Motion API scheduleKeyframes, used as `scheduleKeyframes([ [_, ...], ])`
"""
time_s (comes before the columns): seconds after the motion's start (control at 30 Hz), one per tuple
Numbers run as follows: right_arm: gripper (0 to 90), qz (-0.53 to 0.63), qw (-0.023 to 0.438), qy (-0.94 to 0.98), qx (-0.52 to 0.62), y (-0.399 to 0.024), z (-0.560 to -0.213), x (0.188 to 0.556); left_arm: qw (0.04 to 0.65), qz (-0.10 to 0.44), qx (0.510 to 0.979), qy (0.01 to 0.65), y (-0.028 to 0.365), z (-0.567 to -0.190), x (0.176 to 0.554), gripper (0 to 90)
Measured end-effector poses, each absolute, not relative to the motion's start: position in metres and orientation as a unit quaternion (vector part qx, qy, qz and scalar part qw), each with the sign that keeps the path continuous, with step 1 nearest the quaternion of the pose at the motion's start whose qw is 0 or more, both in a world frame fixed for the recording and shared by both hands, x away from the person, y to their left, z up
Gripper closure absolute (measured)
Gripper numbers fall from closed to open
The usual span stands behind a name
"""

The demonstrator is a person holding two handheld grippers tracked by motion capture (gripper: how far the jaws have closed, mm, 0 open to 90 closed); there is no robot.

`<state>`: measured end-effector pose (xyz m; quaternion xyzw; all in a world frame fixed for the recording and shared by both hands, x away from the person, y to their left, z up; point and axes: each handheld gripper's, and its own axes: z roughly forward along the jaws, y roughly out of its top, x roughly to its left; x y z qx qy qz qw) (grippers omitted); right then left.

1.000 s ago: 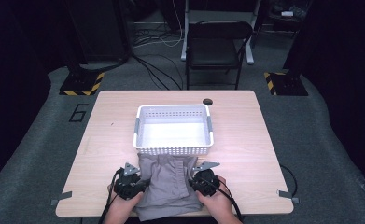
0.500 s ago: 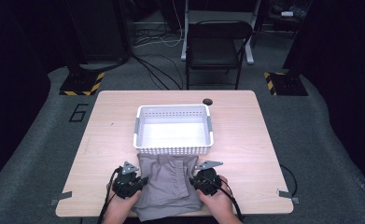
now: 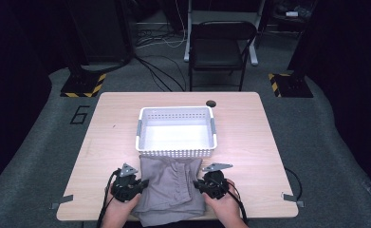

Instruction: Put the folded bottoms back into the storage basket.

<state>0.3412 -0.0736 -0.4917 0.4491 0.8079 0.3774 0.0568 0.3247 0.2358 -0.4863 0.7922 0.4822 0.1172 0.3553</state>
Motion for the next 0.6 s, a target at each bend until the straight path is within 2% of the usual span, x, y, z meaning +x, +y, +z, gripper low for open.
scheduleKeyframes([
  [0.6,84.4,0.387,0.05,0.789,0.474,-0.081,-0.4834,0.3342,0.377,0.108,0.769,0.504,0.238,-0.4787,0.3169,80.9],
])
